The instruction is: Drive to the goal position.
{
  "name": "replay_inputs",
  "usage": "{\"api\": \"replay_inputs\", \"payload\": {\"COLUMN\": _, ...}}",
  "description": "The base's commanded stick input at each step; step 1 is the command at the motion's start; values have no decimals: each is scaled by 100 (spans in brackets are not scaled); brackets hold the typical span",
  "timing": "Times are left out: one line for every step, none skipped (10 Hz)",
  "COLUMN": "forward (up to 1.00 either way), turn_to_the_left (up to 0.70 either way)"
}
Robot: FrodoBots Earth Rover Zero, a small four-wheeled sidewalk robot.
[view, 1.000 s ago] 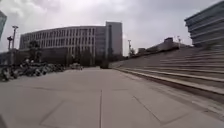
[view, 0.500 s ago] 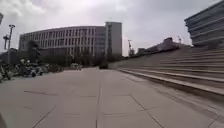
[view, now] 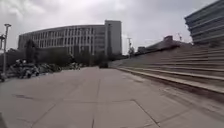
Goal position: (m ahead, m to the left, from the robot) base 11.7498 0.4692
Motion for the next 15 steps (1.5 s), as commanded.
{"api": "replay_inputs", "payload": {"forward": 70, "turn_to_the_left": 15}}
{"api": "replay_inputs", "payload": {"forward": 70, "turn_to_the_left": 15}}
{"api": "replay_inputs", "payload": {"forward": 70, "turn_to_the_left": 15}}
{"api": "replay_inputs", "payload": {"forward": 70, "turn_to_the_left": 15}}
{"api": "replay_inputs", "payload": {"forward": 70, "turn_to_the_left": 15}}
{"api": "replay_inputs", "payload": {"forward": 70, "turn_to_the_left": 15}}
{"api": "replay_inputs", "payload": {"forward": 70, "turn_to_the_left": 12}}
{"api": "replay_inputs", "payload": {"forward": 70, "turn_to_the_left": 8}}
{"api": "replay_inputs", "payload": {"forward": 70, "turn_to_the_left": 1}}
{"api": "replay_inputs", "payload": {"forward": 70, "turn_to_the_left": 1}}
{"api": "replay_inputs", "payload": {"forward": 70, "turn_to_the_left": 1}}
{"api": "replay_inputs", "payload": {"forward": 70, "turn_to_the_left": 1}}
{"api": "replay_inputs", "payload": {"forward": 70, "turn_to_the_left": 1}}
{"api": "replay_inputs", "payload": {"forward": 70, "turn_to_the_left": 1}}
{"api": "replay_inputs", "payload": {"forward": 70, "turn_to_the_left": 1}}
